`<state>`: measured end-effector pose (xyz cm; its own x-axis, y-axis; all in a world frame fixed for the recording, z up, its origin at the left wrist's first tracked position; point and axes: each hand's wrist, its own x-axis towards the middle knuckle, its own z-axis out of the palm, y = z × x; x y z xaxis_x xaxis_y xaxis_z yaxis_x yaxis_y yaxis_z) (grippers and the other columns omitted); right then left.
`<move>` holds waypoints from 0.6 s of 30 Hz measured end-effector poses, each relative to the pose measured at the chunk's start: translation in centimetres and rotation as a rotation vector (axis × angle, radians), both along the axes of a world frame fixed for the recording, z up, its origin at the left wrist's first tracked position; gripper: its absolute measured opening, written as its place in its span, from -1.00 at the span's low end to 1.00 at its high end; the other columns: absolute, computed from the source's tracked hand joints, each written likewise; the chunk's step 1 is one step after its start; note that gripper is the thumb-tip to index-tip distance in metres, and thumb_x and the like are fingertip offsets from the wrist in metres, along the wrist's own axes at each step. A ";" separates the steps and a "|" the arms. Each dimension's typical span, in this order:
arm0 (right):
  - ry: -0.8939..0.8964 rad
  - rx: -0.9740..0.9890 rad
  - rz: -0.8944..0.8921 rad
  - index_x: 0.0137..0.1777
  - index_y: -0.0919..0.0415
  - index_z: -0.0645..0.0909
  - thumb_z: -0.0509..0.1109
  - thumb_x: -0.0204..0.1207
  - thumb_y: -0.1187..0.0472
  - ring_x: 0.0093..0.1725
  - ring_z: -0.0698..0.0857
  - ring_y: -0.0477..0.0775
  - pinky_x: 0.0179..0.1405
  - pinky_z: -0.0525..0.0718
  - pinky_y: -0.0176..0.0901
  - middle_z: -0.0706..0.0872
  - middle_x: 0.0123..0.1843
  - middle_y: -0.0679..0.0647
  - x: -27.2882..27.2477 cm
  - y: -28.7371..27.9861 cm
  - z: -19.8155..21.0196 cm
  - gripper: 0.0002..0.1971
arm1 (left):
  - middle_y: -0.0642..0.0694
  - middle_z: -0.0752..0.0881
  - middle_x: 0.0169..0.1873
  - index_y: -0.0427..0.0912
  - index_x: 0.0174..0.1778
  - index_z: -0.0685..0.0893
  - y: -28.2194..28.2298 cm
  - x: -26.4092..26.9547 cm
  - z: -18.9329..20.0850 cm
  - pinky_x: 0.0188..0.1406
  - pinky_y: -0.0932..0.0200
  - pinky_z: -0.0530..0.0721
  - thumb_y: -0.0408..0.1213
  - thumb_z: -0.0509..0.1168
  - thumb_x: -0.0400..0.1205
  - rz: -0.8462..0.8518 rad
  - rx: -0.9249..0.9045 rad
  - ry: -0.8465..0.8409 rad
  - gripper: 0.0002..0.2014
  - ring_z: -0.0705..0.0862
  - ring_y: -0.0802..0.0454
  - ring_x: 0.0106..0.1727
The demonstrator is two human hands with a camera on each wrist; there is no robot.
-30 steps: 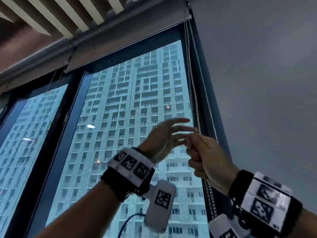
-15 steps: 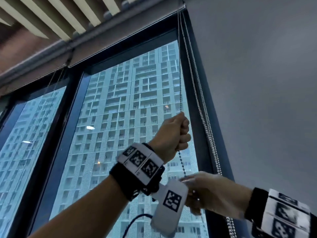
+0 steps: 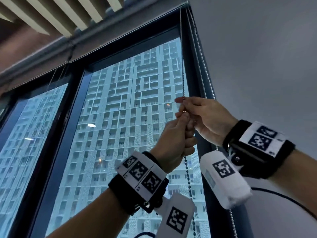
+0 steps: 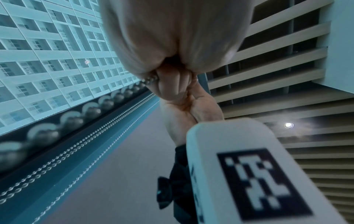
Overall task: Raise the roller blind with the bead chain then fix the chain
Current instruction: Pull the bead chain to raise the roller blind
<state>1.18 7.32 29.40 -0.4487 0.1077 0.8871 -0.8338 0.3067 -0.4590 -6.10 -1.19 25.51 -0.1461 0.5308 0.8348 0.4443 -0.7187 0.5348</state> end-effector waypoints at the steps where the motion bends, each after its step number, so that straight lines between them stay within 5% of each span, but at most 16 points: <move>1: 0.005 0.008 -0.001 0.23 0.44 0.62 0.18 0.69 0.38 -0.38 0.75 -0.10 -0.51 0.61 -0.42 0.67 -0.26 0.11 0.0 0.2 -0.2 -0.75 | 0.09 0.21 -0.63 -0.09 -0.40 0.29 0.0 0.0 -0.2 -0.79 0.38 0.10 -0.11 -0.05 0.78 0.000 -0.005 0.005 -0.61 0.12 0.23 -0.68; 12: -0.007 0.082 0.010 0.08 0.37 0.67 0.21 0.67 0.36 -0.35 0.76 -0.05 -0.49 0.64 -0.40 0.70 -0.32 0.08 0.3 1.2 -1.4 -0.81 | 0.07 0.19 -0.59 -0.10 -0.39 0.30 -0.5 0.0 -1.8 -0.76 0.38 0.10 -0.11 -0.05 0.77 0.008 -0.087 0.076 -0.61 0.11 0.21 -0.66; 18: -0.046 0.140 -0.158 0.14 0.37 0.69 0.27 0.65 0.32 -0.17 0.84 0.05 -0.20 0.78 -0.31 0.80 -0.17 0.13 0.5 1.6 -1.9 -0.80 | 0.07 0.22 -0.58 -0.11 -0.37 0.33 0.4 -0.4 -2.6 -0.72 0.37 0.13 -0.10 -0.05 0.77 0.004 -0.075 0.030 -0.62 0.13 0.20 -0.64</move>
<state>1.67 8.94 27.46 -0.4764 0.0566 0.8774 -0.7497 0.4952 -0.4390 -6.54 -0.76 22.95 -0.1241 0.5913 0.7969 0.4634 -0.6756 0.5734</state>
